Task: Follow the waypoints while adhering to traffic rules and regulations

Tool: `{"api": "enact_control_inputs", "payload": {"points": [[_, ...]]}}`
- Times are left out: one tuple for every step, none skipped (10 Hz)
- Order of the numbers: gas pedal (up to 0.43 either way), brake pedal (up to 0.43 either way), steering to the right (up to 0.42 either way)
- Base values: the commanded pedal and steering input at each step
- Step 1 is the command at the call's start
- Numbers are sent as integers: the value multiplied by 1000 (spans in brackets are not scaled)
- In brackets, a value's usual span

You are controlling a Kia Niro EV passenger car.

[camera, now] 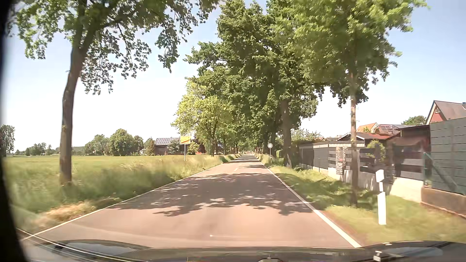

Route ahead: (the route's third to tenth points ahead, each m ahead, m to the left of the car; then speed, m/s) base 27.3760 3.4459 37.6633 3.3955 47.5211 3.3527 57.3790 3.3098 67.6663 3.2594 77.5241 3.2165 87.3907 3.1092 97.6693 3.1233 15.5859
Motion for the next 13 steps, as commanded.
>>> {"api": "enact_control_inputs", "payload": {"points": [[177,0,-2],[177,0,-2],[177,0,-1],[177,0,0],[177,0,1],[177,0,1],[197,0,1],[228,0,1],[260,0,0],[260,0,0],[268,0,0],[268,0,0],[268,0,0]]}}
